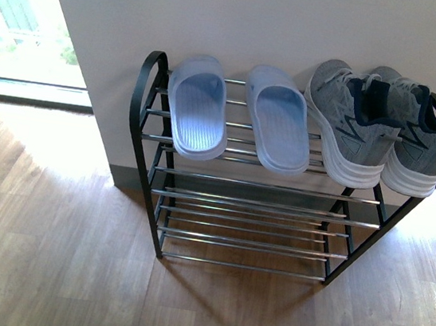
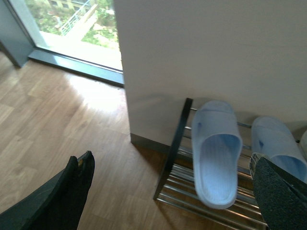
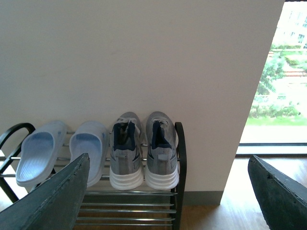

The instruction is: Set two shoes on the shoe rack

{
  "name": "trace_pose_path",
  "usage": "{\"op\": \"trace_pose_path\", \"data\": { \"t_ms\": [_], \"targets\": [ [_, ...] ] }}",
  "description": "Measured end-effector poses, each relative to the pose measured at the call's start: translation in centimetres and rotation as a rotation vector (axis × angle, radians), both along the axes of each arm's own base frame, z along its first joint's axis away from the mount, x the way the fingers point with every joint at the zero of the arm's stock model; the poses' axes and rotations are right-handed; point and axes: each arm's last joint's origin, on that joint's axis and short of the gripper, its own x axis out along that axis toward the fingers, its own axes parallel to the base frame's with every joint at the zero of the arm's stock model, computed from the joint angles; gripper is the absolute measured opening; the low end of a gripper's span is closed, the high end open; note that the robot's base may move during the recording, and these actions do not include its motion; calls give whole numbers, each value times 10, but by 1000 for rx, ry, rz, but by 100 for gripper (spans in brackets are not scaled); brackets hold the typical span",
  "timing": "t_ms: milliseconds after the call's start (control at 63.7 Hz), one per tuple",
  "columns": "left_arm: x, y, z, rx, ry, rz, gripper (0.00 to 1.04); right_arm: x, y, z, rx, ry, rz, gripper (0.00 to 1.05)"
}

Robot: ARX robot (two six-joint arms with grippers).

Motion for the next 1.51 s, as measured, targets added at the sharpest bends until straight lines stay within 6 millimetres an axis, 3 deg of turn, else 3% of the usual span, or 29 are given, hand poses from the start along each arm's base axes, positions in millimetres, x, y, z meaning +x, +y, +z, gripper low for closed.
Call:
{"op": "trace_pose_path", "data": {
  "t_ms": [173,330,392,471,659,832,1240,1507],
  "targets": [
    [-74,44,6,-25,-7,121,95,0,0,0,0,0,0,96],
    [-80,48,11,-67,-40,124,95,0,0,0,0,0,1,96],
    [-80,52,3,-108,-137,-32,85,0,0,0,0,0,1,96],
    [-88,64,-9,-39,-298,-187,71,0,0,0,0,0,-1,96],
    [-108,89,-20,117,-415,-226,40,0,0,0,0,0,1,96],
    [-124,107,-39,161,-404,-241,1,0,0,0,0,0,1,96],
    [-149,133,-58,170,-403,-231,1,0,0,0,0,0,1,96],
    [-159,133,-66,173,-422,-236,1,0,0,0,0,0,1,96]
  ]
}}
